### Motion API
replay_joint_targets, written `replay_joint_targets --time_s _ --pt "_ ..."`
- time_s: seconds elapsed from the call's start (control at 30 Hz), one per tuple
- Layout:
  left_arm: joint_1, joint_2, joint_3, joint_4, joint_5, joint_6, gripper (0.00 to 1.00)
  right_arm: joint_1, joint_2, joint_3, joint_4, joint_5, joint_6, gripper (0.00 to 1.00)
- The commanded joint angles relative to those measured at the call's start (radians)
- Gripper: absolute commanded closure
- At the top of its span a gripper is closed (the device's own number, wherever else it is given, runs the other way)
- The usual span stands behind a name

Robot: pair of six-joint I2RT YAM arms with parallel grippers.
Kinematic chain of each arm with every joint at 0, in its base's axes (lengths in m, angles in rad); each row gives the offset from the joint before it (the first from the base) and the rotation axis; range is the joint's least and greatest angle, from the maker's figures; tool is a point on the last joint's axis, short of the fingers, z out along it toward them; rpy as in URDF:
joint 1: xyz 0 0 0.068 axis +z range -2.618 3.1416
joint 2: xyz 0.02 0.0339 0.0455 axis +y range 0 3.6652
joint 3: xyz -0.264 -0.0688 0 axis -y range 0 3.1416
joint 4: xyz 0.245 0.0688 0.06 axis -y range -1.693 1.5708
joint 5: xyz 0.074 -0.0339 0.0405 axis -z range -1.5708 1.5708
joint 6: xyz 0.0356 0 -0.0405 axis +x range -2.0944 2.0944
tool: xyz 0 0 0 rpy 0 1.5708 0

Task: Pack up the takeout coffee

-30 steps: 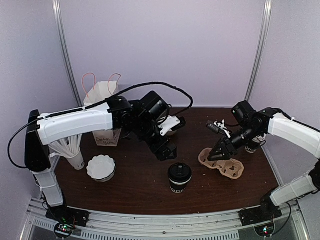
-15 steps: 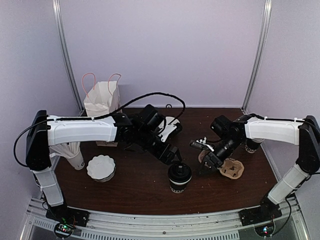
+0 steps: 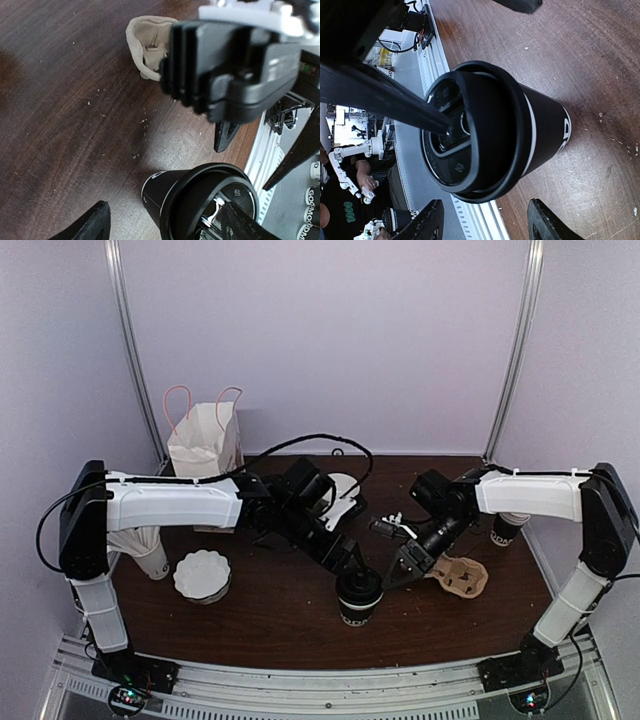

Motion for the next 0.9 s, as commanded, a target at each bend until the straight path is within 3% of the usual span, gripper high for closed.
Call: replay_joint_targets --time_s 0.0,0.27,0.5,0.87 --pt "0.005 0.010 -0.020 0.029 0.022 -0.008 0.22 0.011 0.023 0.039 -0.008 -0.036 -0.003 0.41" --pt "0.003 0.010 -0.064 0.040 0.009 -0.016 0.25 0.011 0.104 0.064 -0.043 -0.010 -0.021 0.53" --pt "0.004 0.015 -0.087 0.048 0.012 -0.022 0.26 0.012 0.153 0.068 -0.057 0.007 -0.020 0.58" --pt "0.004 0.046 -0.131 0.054 0.010 -0.048 0.30 0.023 0.238 0.107 -0.087 0.295 0.015 0.66"
